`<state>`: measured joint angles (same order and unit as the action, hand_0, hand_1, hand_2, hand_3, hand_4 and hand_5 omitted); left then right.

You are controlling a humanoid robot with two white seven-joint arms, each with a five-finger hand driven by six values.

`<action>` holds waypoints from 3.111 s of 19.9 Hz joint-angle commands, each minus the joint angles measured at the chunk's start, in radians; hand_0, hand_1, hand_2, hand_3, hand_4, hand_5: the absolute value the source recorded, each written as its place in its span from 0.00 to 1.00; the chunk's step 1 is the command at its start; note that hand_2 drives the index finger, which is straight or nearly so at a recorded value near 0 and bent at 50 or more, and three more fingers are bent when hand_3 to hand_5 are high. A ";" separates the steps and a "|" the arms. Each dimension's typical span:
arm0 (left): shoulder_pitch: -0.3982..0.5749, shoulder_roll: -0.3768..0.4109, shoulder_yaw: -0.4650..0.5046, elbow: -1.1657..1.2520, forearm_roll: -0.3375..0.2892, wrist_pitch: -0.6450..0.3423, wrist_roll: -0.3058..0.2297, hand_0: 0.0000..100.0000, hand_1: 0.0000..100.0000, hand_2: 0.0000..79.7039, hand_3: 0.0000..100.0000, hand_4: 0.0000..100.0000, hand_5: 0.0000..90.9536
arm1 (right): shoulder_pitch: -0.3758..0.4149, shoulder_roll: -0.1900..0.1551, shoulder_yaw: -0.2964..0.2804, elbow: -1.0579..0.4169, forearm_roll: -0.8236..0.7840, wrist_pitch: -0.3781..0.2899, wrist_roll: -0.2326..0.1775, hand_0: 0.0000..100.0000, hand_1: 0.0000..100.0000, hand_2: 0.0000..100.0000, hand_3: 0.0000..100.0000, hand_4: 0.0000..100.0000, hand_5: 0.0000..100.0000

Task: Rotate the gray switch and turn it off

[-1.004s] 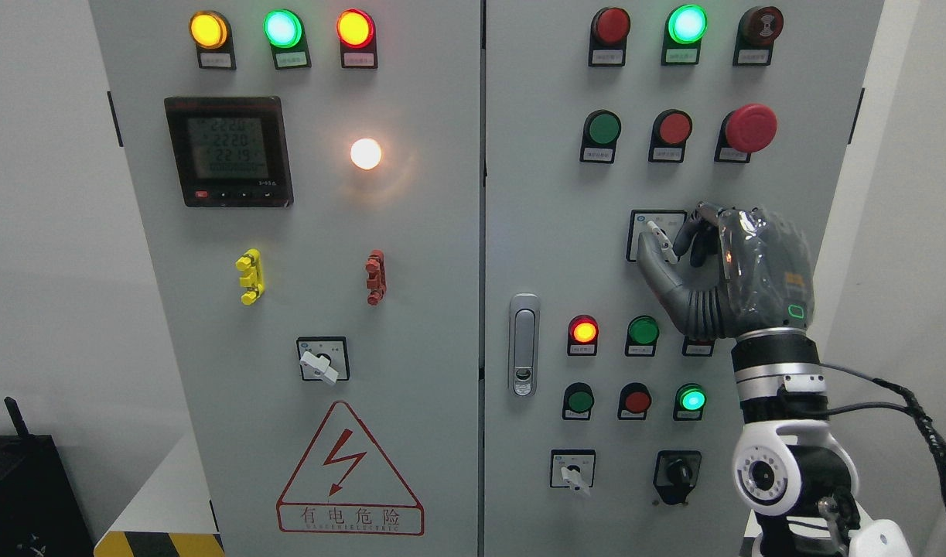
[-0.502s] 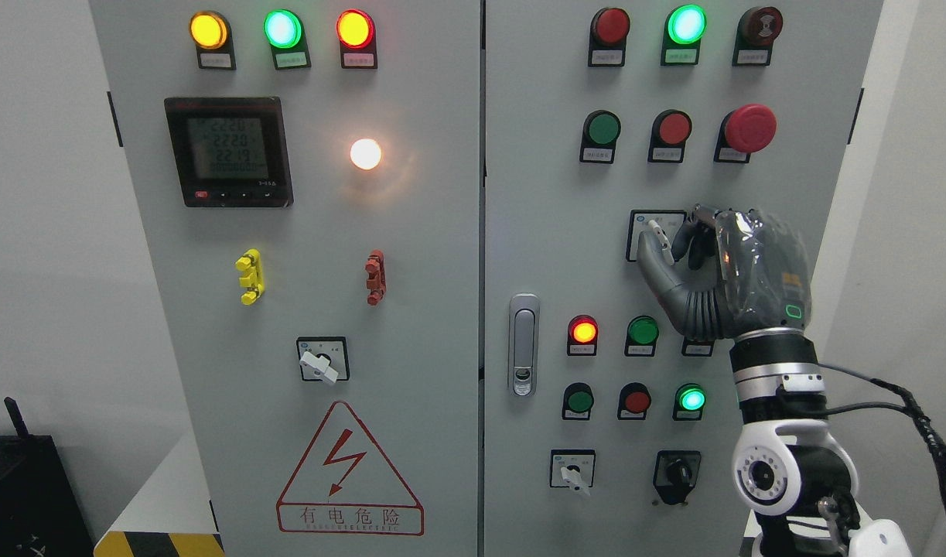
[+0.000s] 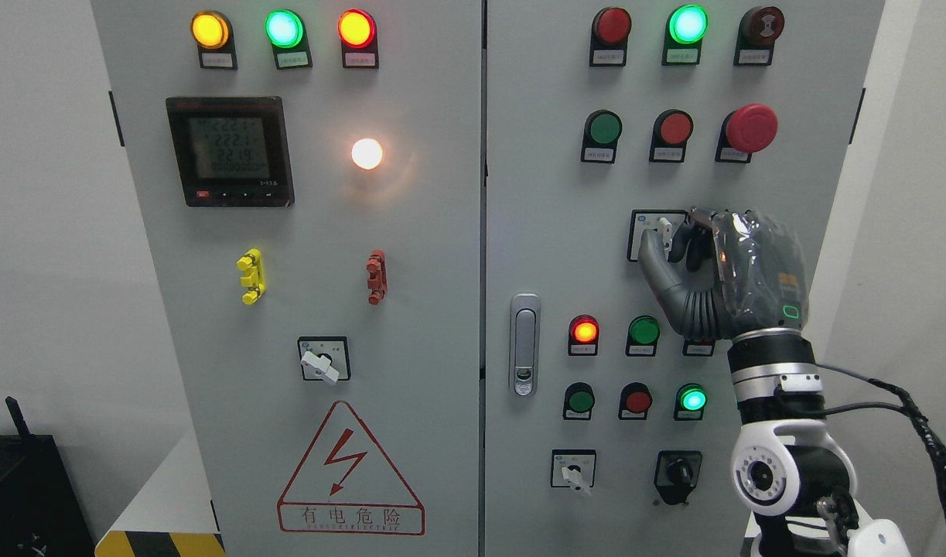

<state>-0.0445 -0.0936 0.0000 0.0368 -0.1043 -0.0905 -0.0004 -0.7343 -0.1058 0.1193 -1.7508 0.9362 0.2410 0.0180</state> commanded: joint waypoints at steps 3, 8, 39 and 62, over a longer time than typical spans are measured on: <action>0.000 0.000 0.032 0.000 0.000 0.000 0.000 0.12 0.39 0.00 0.00 0.00 0.00 | 0.001 -0.002 0.000 0.001 0.000 0.001 -0.006 0.62 0.29 0.73 0.91 0.82 0.94; 0.000 0.000 0.032 0.000 0.000 0.000 0.000 0.12 0.39 0.00 0.00 0.00 0.00 | 0.003 -0.011 0.000 0.001 -0.005 0.000 -0.006 0.65 0.28 0.73 0.91 0.82 0.94; 0.000 0.000 0.032 0.000 0.000 0.000 0.000 0.12 0.39 0.00 0.00 0.00 0.00 | 0.245 -0.025 -0.147 -0.288 0.000 -0.282 -0.062 0.41 0.23 0.46 0.73 0.65 0.61; 0.000 0.000 0.032 0.002 0.000 0.000 0.000 0.12 0.39 0.00 0.00 0.00 0.00 | 0.363 -0.011 -0.205 -0.335 -0.002 -0.421 0.010 0.02 0.21 0.00 0.00 0.00 0.00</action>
<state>-0.0445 -0.0935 0.0000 0.0374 -0.1043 -0.0905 -0.0004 -0.3819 -0.1160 -0.0589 -2.0637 0.9340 -0.1790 0.0268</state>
